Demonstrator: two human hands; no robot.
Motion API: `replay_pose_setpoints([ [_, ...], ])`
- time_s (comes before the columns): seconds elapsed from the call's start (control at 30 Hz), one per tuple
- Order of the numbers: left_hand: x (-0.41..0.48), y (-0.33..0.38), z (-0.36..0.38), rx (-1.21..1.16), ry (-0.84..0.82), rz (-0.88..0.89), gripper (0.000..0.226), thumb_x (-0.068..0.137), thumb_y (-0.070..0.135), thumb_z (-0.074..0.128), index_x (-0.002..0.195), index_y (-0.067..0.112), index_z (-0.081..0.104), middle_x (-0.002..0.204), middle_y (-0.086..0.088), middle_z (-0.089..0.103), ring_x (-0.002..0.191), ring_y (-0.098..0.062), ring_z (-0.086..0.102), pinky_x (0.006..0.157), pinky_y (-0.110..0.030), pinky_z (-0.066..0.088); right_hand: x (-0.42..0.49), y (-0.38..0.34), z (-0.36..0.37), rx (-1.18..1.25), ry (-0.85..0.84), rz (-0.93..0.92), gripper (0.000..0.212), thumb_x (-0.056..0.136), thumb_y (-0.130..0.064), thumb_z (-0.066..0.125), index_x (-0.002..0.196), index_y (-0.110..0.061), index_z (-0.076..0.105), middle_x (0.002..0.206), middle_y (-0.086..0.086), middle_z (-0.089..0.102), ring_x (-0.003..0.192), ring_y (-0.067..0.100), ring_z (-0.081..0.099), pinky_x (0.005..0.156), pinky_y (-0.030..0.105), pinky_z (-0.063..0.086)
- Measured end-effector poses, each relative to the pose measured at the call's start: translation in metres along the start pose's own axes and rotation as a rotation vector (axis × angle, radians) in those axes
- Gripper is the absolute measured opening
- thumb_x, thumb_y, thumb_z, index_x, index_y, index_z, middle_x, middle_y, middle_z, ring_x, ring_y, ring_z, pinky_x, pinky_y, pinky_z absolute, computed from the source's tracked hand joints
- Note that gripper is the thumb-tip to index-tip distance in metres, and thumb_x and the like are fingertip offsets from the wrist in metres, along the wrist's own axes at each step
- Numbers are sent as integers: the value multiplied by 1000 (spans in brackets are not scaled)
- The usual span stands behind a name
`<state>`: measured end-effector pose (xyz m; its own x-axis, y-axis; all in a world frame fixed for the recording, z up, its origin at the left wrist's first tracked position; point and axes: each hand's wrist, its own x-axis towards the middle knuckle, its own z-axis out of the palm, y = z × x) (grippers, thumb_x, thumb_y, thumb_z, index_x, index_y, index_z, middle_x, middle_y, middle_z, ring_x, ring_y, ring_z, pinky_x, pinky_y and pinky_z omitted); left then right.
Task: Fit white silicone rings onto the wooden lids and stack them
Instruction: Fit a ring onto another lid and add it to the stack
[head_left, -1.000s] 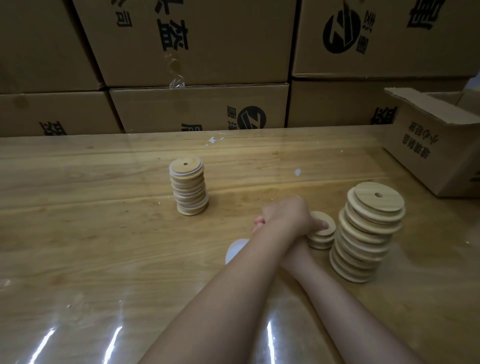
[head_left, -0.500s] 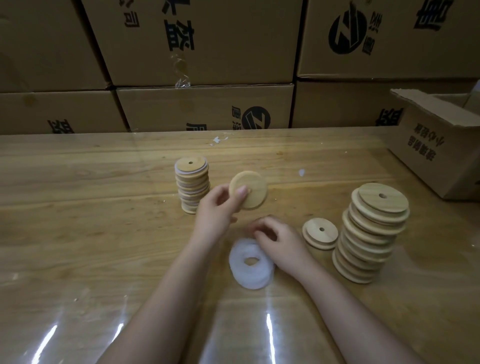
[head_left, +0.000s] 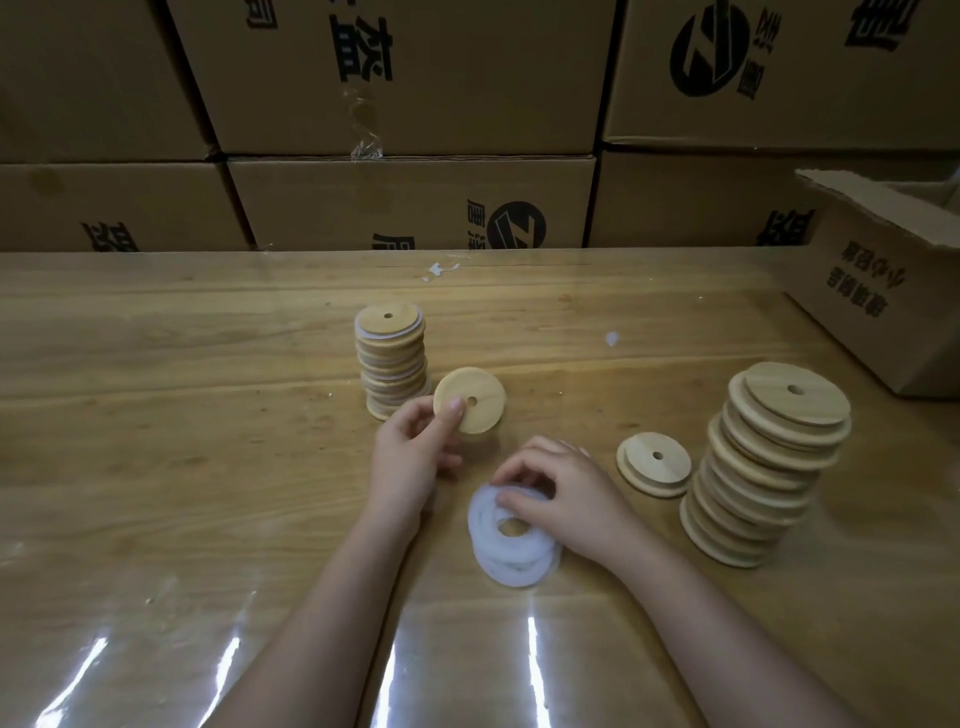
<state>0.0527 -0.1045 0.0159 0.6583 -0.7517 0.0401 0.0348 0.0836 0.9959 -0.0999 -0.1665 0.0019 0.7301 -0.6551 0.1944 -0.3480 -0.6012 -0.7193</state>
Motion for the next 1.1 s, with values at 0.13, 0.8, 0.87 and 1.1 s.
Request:
replay_pose_setpoints([
  [0.13,0,-3,2,14,-4,42,7,87,18,64,85,12,66,62,3,59,54,-5,53,46,-18,46,-1,-2,-1,138,18,60,9,78,-22,70,75,-28,64,82,-18,58,80,0,57,84,25,42],
  [0.8,-2,-11,6,337,-197,265,28,79,15,72,96,37,64,92,9,66,67,2,51,65,-25,48,0,3,-5,551,435,107,17,85,-12,65,77,-28,65,80,-9,67,75,4,61,67,12,46],
  [0.87,-3,-10,6,334,-204,268,28,80,15,72,101,32,65,93,8,66,67,1,51,64,-25,48,1,4,-6,507,466,88,16,84,-12,66,76,-25,63,86,-7,62,80,5,60,70,13,45],
  [1.1,-7,-9,6,337,-252,338,22,87,22,65,104,37,66,95,12,65,72,-2,55,69,-21,48,2,6,-4,506,460,83,17,84,-10,65,77,-24,63,93,-8,64,91,3,61,75,13,48],
])
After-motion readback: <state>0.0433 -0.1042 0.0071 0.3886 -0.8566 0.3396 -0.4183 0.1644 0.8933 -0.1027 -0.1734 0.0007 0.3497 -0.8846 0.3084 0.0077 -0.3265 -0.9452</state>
